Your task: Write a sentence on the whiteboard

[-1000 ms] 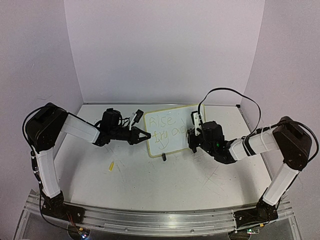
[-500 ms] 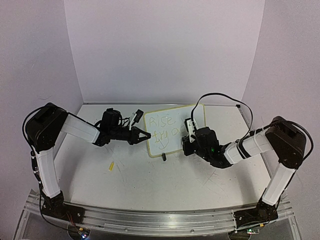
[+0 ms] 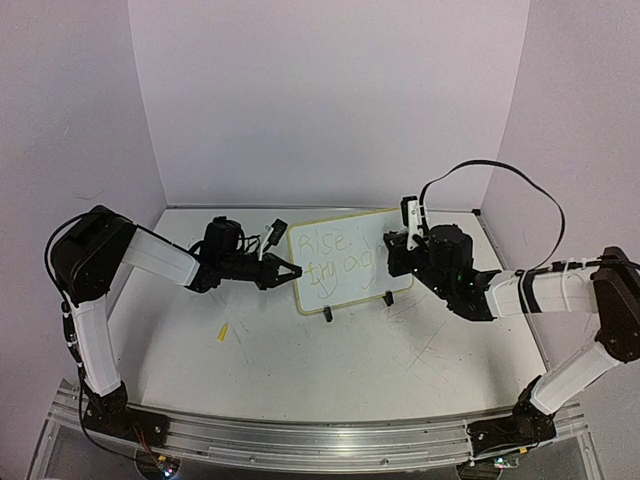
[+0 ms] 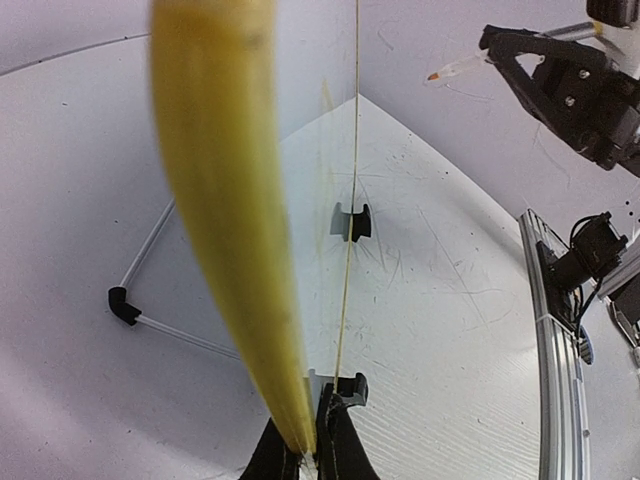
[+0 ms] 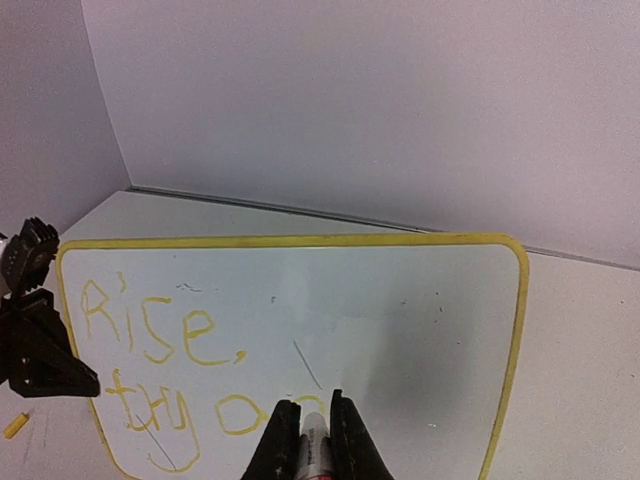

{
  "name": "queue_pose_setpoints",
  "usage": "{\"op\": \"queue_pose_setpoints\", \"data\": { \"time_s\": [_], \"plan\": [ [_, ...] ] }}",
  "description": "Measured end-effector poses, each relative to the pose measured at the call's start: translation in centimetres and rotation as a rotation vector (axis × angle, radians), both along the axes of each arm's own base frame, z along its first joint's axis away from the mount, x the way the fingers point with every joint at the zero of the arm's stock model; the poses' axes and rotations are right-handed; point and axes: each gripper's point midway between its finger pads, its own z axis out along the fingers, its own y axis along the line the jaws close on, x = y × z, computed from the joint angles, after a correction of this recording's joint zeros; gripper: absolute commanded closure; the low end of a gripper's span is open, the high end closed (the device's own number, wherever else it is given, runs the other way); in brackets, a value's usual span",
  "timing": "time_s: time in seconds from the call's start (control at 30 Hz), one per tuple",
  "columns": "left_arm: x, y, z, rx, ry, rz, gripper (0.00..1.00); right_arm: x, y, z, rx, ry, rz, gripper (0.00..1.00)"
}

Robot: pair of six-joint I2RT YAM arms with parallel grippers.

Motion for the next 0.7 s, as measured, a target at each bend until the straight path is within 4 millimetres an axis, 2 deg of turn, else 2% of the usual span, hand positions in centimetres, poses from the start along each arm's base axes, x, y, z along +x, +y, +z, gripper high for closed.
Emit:
{"op": "queue_pose_setpoints", "data": {
  "time_s": [0.13,0.37,0.7],
  "plan": [
    [0.0,0.0,0.0,0.001,-0.005,-0.003,1.0,0.9,-0.8,-1.5,-0.044,0.02,0.006,1.0],
    [0.0,-0.1,0.0,0.003,-0.007,-0.005,1.0,1.4,-0.6,-4.1,-0.084,0.062,0.02,1.0],
    [0.0,-0.1,0.0,0.009,-0.005,-0.008,1.0,2.2,-1.2,-4.5,-0.094,0.05,-0.031,1.0]
  ]
}}
